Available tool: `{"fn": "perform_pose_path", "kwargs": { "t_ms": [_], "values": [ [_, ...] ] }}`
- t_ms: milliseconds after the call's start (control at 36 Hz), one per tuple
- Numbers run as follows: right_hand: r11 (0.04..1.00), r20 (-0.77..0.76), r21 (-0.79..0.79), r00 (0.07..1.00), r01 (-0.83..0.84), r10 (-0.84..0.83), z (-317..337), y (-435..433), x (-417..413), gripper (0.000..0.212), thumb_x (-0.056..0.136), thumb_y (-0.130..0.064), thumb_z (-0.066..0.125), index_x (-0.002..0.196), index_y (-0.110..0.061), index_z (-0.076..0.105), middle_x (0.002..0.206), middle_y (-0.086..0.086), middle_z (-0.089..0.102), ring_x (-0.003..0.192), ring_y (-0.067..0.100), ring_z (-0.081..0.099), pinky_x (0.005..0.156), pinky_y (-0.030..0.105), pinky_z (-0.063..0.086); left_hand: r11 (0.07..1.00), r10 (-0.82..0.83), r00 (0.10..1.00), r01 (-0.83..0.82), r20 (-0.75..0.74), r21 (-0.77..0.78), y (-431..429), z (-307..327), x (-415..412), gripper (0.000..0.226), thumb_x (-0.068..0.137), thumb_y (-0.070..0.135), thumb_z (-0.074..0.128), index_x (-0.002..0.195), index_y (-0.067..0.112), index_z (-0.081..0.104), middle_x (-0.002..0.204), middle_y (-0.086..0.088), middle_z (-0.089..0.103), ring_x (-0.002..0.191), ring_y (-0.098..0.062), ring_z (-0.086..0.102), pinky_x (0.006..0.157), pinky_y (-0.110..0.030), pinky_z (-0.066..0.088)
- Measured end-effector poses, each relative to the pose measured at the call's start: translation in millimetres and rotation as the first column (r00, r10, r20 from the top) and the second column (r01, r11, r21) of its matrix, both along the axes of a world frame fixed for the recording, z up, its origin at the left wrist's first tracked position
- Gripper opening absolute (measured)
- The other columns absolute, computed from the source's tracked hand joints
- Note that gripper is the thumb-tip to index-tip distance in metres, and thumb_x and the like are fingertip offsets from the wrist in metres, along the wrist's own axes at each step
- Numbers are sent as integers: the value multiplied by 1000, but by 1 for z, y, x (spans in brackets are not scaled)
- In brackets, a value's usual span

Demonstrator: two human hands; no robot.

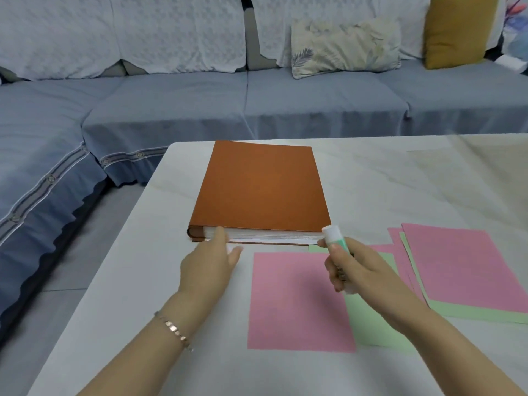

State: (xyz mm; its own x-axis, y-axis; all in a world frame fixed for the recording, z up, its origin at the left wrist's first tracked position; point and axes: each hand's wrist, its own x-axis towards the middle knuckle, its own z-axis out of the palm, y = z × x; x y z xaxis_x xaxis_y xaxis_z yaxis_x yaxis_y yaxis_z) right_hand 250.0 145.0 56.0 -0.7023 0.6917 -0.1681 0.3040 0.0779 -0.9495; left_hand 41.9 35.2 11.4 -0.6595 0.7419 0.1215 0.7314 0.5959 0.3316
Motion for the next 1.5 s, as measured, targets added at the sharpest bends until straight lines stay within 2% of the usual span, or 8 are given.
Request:
{"fn": "perform_pose_path", "kwargs": {
  "t_ms": [444,583,806,972,1139,1194,1278,1500],
  "values": [
    [961,-254,-273,961,41,-113,-18,-12,-9,25,84,-17,64,108,-14,60,97,0,73,93,15,67,77,20,54,960,-134,956,61,259,274,-8,-2,15,24,86,27,66,107,18,62,106,3,59,100,-16,54,83,-27,42],
    [965,-403,-262,908,3,-112,-6,-16,-11,31,75,-18,60,105,-14,61,106,-1,71,97,19,67,84,24,53,985,-164,241,-19,957,174,-4,55,67,34,95,38,40,101,14,63,94,-3,73,85,-12,70,75,-23,55],
    [956,-424,-294,898,-13,-118,-1,-17,-5,54,59,-43,82,109,-29,65,104,3,72,98,17,67,79,19,52,983,-114,-307,-173,945,63,-2,56,83,52,73,49,48,92,3,67,72,-8,68,60,-13,66,43,-19,48],
    [936,-432,-350,879,40,-199,-4,-19,-4,60,43,-59,82,95,-30,74,99,5,73,93,17,69,75,18,52,940,-228,-262,-312,938,141,4,53,90,36,75,33,57,81,-1,69,63,-11,63,50,-12,60,45,-18,51],
    [785,-358,-585,804,204,-476,-12,-31,-13,36,65,-23,64,94,-3,68,88,11,73,82,17,68,78,25,57,638,-442,883,184,160,748,10,21,87,10,84,15,65,94,13,64,90,2,68,80,-8,61,76,-15,46],
    [746,-334,-622,783,236,-525,-13,-36,-17,34,65,-22,62,92,-3,69,85,9,73,79,15,67,78,25,56,603,-432,878,452,-207,657,8,1,82,21,82,17,65,100,10,57,100,0,59,90,-13,57,85,-18,45],
    [759,-324,-585,776,286,-542,-12,-36,-16,32,64,-23,63,90,-5,69,84,7,73,80,15,67,77,23,56,714,-385,881,95,276,693,5,20,87,17,74,20,76,89,20,68,87,11,70,85,-1,61,79,-7,45],
    [884,-346,-382,846,269,-406,-5,-32,-7,29,64,-16,73,92,-17,68,86,0,75,82,14,70,78,20,54,938,-220,5,-274,975,213,6,49,91,39,92,34,48,82,1,66,58,-7,61,47,-12,59,48,-22,52]
  ]
}}
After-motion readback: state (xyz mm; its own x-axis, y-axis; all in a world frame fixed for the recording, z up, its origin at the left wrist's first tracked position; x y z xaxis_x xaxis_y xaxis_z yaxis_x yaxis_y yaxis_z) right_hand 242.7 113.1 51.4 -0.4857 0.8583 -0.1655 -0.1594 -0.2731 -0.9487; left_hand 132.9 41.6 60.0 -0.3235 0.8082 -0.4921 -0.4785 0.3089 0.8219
